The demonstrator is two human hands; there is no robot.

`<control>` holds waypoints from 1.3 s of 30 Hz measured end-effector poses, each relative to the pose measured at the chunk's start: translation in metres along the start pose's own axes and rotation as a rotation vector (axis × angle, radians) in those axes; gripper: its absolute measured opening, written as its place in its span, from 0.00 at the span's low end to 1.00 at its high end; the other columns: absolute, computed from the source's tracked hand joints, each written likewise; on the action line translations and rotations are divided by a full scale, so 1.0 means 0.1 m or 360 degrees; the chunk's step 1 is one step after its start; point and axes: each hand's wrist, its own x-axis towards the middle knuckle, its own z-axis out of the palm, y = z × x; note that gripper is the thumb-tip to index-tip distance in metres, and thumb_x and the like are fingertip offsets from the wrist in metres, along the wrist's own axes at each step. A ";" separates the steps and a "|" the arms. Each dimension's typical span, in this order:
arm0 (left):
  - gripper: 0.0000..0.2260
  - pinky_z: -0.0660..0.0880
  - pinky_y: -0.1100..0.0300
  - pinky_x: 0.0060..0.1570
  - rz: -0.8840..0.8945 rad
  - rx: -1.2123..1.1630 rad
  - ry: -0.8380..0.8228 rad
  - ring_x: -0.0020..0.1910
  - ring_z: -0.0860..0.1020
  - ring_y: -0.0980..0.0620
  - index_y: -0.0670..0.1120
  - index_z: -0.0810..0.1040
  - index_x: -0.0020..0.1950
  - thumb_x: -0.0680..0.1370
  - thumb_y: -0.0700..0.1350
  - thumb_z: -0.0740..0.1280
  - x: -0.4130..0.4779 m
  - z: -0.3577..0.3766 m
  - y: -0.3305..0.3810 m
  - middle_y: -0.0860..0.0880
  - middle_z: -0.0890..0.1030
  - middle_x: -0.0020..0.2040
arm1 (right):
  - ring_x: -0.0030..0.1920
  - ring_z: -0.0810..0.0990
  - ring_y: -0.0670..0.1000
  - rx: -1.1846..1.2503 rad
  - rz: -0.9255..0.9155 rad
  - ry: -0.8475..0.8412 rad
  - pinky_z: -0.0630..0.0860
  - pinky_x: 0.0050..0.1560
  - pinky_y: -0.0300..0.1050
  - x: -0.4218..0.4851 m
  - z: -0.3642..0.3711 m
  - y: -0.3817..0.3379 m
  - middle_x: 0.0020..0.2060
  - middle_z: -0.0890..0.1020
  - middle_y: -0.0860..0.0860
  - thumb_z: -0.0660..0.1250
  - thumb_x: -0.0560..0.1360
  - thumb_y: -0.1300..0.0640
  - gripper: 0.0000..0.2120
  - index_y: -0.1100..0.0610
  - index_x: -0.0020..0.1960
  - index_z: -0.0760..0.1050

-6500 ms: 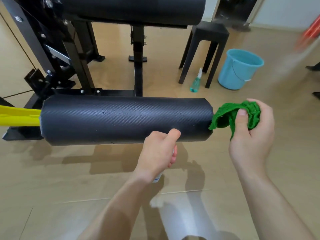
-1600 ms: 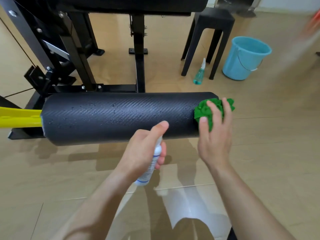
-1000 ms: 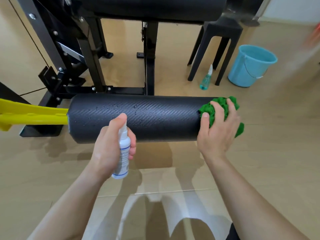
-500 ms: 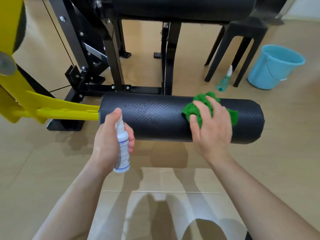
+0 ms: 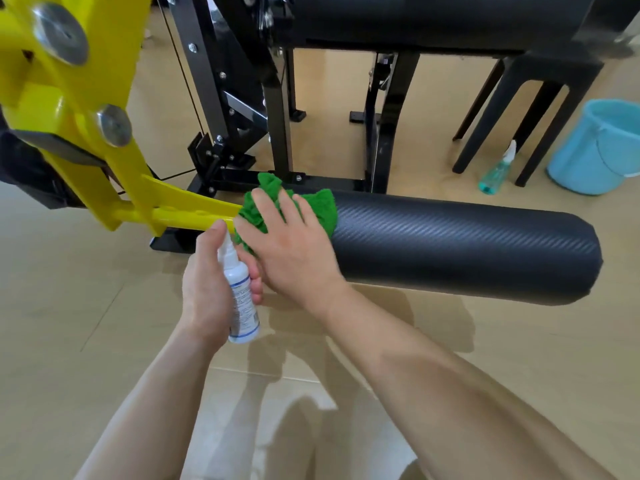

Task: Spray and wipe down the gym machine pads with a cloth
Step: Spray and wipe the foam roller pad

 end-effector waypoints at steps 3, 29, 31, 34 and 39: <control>0.29 0.69 0.56 0.31 0.0013 0.0083 -0.0006 0.24 0.70 0.45 0.43 0.73 0.24 0.75 0.64 0.59 0.00 0.04 -0.02 0.41 0.72 0.25 | 0.65 0.74 0.65 -0.0130 -0.0018 -0.0089 0.67 0.70 0.61 -0.33 -0.24 0.52 0.71 0.73 0.59 0.66 0.76 0.47 0.21 0.50 0.68 0.75; 0.28 0.71 0.59 0.28 0.0404 0.0013 0.0087 0.25 0.72 0.44 0.45 0.74 0.24 0.77 0.61 0.57 -0.11 0.12 0.09 0.41 0.73 0.24 | 0.54 0.79 0.61 0.0010 0.0267 -0.0184 0.72 0.52 0.54 0.55 -0.12 0.04 0.62 0.75 0.55 0.57 0.81 0.43 0.17 0.47 0.66 0.74; 0.28 0.70 0.59 0.27 0.0363 0.0047 0.0047 0.24 0.71 0.45 0.44 0.74 0.25 0.77 0.62 0.57 -0.10 0.16 0.07 0.40 0.73 0.24 | 0.56 0.78 0.60 0.0040 0.0201 -0.0223 0.71 0.54 0.54 0.41 -0.19 0.22 0.65 0.74 0.54 0.58 0.81 0.42 0.19 0.45 0.68 0.72; 0.29 0.71 0.59 0.27 0.0240 0.0167 -0.0081 0.25 0.72 0.45 0.44 0.74 0.25 0.75 0.64 0.58 -0.13 0.38 -0.04 0.39 0.74 0.25 | 0.58 0.77 0.59 0.0015 0.0223 -0.0198 0.70 0.58 0.55 -0.12 -0.40 0.71 0.68 0.73 0.55 0.59 0.80 0.42 0.20 0.46 0.68 0.73; 0.28 0.71 0.62 0.26 0.0139 0.0314 -0.0344 0.24 0.72 0.47 0.41 0.74 0.26 0.76 0.62 0.58 -0.32 1.02 -0.26 0.41 0.74 0.25 | 0.66 0.73 0.62 -0.0174 0.0457 -0.0164 0.67 0.69 0.58 -1.30 -0.86 1.71 0.72 0.70 0.58 0.60 0.79 0.44 0.20 0.50 0.69 0.73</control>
